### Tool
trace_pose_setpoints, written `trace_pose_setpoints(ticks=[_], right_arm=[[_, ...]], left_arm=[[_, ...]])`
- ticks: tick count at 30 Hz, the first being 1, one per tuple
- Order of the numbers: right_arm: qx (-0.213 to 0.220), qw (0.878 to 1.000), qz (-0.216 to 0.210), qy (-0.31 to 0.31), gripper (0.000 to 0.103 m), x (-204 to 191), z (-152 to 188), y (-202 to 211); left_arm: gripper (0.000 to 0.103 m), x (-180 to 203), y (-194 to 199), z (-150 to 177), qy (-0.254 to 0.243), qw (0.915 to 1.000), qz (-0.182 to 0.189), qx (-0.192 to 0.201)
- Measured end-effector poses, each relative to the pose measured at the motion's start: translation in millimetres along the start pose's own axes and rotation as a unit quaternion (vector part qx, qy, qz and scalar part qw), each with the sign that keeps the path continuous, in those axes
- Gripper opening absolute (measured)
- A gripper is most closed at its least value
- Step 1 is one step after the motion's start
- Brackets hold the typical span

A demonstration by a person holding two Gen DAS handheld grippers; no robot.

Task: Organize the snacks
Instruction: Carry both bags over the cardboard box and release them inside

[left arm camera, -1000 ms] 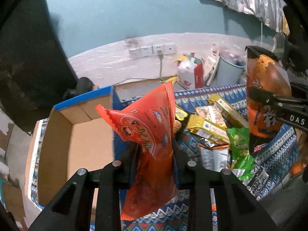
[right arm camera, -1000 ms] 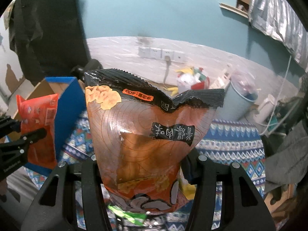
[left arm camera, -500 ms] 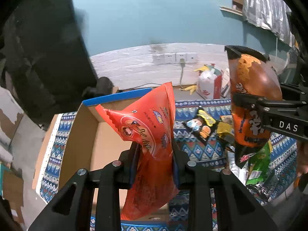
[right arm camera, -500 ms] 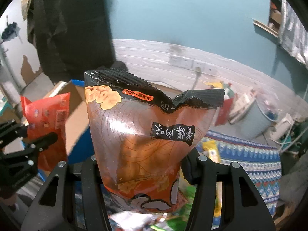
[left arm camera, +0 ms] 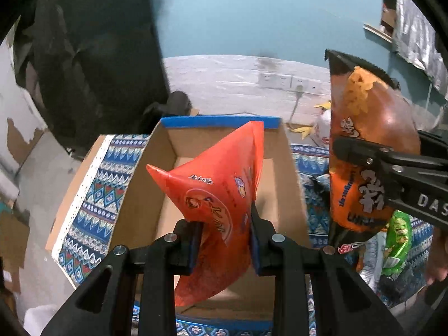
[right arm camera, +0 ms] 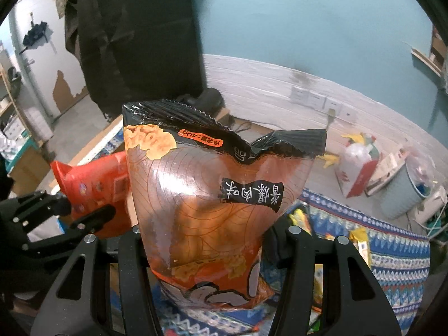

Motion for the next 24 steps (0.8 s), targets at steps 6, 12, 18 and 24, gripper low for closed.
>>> trace_pose_setpoints(ticks=[6, 12, 18, 24], right_arm=[[-0.012, 1.0, -0.019, 0.009, 0.054, -24, -13, -15], [-0.022, 0.999, -0.036, 0.022, 0.054, -44, -22, -27], [-0.05, 0.997, -0.06, 0.025, 0.056, -58, -26, -44], [-0.054, 0.997, -0.059, 0.024, 0.07, -60, -24, -47]], left_arm=[[0.03, -24, -11, 0, 0.031, 0.9993, -0.005, -0.02], [0.048, -41, -10, 3, 0.047, 0.9983, -0.024, -0.023], [0.061, -54, -1, 3, 0.06, 0.9976, -0.033, -0.013], [0.061, -55, 5, 2, 0.062, 0.9976, -0.029, -0.006]])
Point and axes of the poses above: each gripper's, at about its wrist camera, not at the fingertips, and y roughly against the way its jaws point, x to its right, z to its underside, the point moved 2 cm from there along -y, roughly the way its jaws point, and after that the axes turned 12 degrees about -x, right-handed, at the moved point
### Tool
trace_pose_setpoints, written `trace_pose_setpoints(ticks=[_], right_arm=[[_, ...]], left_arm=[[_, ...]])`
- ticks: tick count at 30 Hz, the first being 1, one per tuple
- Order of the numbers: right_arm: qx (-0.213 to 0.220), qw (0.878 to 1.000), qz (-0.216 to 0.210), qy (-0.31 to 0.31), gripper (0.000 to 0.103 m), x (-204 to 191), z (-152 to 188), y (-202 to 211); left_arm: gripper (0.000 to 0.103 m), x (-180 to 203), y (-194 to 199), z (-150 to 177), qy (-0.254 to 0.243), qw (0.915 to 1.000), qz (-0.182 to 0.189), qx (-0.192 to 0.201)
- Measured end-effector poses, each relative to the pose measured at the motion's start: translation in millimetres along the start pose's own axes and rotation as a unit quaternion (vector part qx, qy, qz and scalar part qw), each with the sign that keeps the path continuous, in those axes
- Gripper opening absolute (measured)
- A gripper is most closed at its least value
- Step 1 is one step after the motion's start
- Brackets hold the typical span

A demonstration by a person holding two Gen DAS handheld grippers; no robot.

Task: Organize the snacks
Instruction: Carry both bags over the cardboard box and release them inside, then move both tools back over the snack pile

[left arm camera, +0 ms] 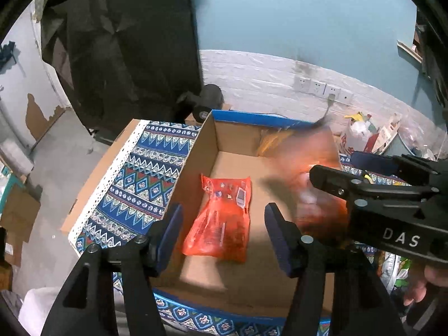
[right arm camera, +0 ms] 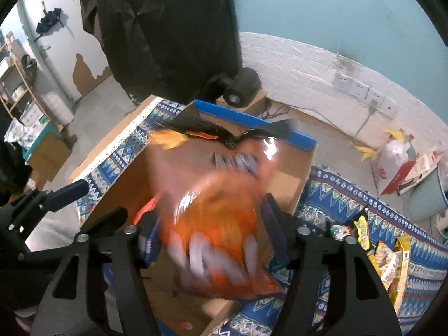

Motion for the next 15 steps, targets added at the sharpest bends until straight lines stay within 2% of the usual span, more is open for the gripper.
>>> trace_pose_setpoints(ticks=[3, 15], right_arm=[[0.01, 1.0, 0.006, -0.007, 0.074, 4, 1, 7], [0.018, 0.999, 0.034, -0.028, 0.075, 32, 23, 34]], left_arm=[[0.062, 3, 4, 0, -0.004, 1.0, 0.0, 0.005], [0.065, 41, 16, 6, -0.047, 0.9984, 0.024, 0.018]])
Point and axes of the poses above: each gripper's, at about its wrist camera, not at the fingertips, and y roughly against the way its jaws point, x to its right, z to its underside, the point moved 2 cm from there along -y, roughly the way its jaws point, and after that the axes turned 12 degrees about -x, right-handed, at the moved point
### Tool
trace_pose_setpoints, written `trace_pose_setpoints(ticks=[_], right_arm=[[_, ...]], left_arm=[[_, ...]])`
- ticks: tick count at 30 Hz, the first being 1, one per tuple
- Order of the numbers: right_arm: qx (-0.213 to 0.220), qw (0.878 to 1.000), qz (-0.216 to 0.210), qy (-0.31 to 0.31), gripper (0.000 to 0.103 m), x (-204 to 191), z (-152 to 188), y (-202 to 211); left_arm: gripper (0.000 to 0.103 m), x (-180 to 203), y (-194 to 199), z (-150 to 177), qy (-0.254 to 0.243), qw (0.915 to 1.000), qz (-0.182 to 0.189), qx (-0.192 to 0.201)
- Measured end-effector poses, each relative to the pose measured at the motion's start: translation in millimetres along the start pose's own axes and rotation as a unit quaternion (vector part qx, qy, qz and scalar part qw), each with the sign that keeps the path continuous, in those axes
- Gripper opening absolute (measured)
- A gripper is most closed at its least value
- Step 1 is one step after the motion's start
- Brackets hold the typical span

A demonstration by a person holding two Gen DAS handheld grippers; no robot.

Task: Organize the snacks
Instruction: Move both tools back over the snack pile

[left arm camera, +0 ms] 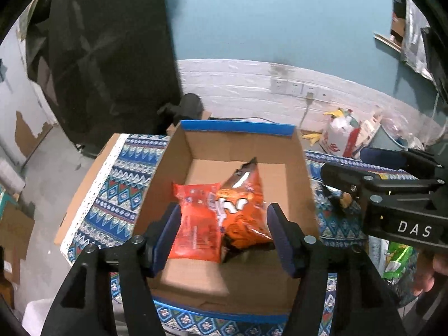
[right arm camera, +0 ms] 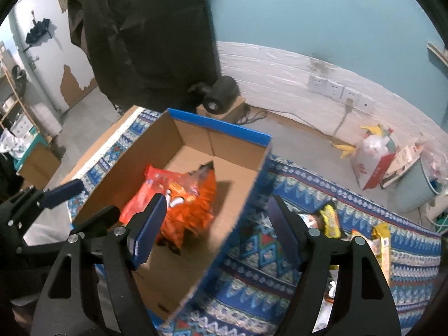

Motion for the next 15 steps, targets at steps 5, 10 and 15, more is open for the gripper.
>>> trace_pose_setpoints(ticks=[5, 10, 15], right_arm=[[-0.004, 1.0, 0.011, -0.014, 0.075, 23, 15, 9], [-0.005, 0.999, 0.024, -0.027, 0.075, 48, 35, 20], [-0.008, 0.998, 0.037, -0.042, 0.076, 71, 57, 29]], left_arm=[[0.065, 23, 5, 1, -0.024, 0.9996, 0.011, 0.004], [0.067, 41, 10, 3, -0.04, 0.999, 0.02, 0.006], [0.068, 61, 12, 8, -0.056, 0.9979, 0.031, 0.002]])
Point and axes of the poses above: each gripper's, at about its wrist camera, not at the fingertips, and y roughly against the way its jaws point, x to its right, z to its underside, the point moved 2 cm from there along -y, roughly the way its jaws point, and after that the axes turned 12 degrees about -x, right-handed, at the moved point
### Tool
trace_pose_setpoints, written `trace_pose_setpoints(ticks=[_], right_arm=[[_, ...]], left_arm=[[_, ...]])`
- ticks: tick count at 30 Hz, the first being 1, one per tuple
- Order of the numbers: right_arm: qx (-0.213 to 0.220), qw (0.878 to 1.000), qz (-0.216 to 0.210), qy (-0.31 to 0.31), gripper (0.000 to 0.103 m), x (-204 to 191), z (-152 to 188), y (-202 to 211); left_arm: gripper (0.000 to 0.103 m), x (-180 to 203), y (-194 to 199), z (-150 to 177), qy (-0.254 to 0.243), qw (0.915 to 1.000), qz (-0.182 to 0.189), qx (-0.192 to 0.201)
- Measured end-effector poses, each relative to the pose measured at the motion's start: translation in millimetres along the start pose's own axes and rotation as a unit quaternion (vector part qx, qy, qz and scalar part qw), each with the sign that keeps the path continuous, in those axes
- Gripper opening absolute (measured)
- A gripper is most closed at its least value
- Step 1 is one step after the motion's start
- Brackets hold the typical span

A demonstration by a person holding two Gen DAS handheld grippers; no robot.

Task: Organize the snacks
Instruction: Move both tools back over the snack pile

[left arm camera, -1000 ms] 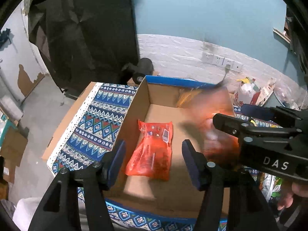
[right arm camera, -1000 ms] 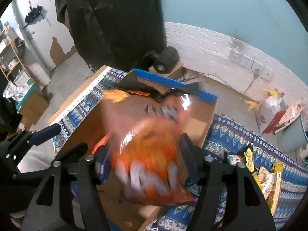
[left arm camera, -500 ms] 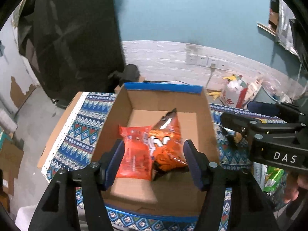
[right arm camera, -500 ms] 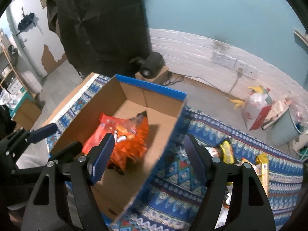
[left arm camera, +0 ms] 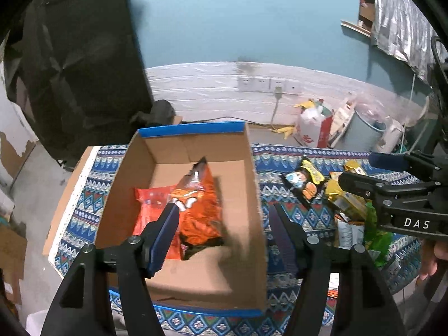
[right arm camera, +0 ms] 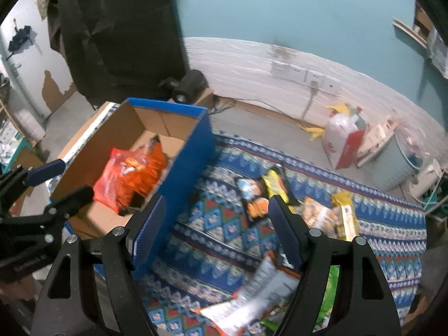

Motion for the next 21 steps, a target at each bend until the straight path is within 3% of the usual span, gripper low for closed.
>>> trace_pose_setpoints(ticks=[12, 21], right_arm=[[-0.017, 0.999, 0.023, -0.041, 0.079, 60, 40, 7], [-0.06, 0.993, 0.039, -0.092, 0.079, 112, 82, -11]], left_arm=[[0.072, 54, -9, 7, -0.052, 0.9983, 0.019, -0.018], [0.074, 99, -25, 14, -0.087, 0.9941, 0.043, -0.048]])
Point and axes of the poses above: each gripper's, at about its wrist camera, not at the fingertips, and y roughly against the way its jaws point, x to its right, z to its underside, the point moved 2 cm from there along -y, roughly the way its jaws point, and after that the axes turned 12 degrees about -x, right-handed, at the moved point
